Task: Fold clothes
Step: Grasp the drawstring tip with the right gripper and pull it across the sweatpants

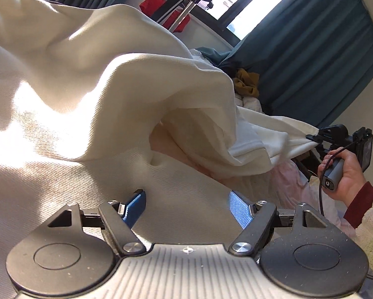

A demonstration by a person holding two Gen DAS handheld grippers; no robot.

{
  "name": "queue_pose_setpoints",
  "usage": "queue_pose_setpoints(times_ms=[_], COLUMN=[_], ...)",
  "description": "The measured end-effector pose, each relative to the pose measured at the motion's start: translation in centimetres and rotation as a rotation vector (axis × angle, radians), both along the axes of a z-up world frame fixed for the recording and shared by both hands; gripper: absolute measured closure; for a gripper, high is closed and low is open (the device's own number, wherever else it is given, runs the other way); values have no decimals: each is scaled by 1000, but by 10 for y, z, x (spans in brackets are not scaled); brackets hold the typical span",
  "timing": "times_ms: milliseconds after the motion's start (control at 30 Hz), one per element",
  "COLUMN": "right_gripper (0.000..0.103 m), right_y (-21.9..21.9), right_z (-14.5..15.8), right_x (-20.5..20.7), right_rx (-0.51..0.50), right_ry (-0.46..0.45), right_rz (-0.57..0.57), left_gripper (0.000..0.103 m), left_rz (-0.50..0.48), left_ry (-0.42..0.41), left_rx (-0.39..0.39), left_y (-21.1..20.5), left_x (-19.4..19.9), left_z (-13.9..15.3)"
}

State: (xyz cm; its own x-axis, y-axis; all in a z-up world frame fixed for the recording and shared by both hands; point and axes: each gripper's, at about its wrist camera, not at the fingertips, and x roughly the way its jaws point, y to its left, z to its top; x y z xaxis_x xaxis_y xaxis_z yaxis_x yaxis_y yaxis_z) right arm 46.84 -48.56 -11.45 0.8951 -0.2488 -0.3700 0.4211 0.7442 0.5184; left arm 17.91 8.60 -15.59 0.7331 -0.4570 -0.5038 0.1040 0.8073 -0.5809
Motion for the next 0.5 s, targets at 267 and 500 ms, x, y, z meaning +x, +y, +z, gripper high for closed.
queue_pose_setpoints(times_ms=[267, 500], right_gripper=[94, 94], right_y=[-89, -114], right_z=[6, 0], right_x=[-28, -33], right_rx=[-51, 7], right_ry=[32, 59], right_rz=[-172, -164], left_gripper=[27, 27], left_rz=[-26, -30], left_ry=[-3, -3], left_rx=[31, 22], left_y=[-7, -7], left_x=[10, 15], left_z=[-11, -15])
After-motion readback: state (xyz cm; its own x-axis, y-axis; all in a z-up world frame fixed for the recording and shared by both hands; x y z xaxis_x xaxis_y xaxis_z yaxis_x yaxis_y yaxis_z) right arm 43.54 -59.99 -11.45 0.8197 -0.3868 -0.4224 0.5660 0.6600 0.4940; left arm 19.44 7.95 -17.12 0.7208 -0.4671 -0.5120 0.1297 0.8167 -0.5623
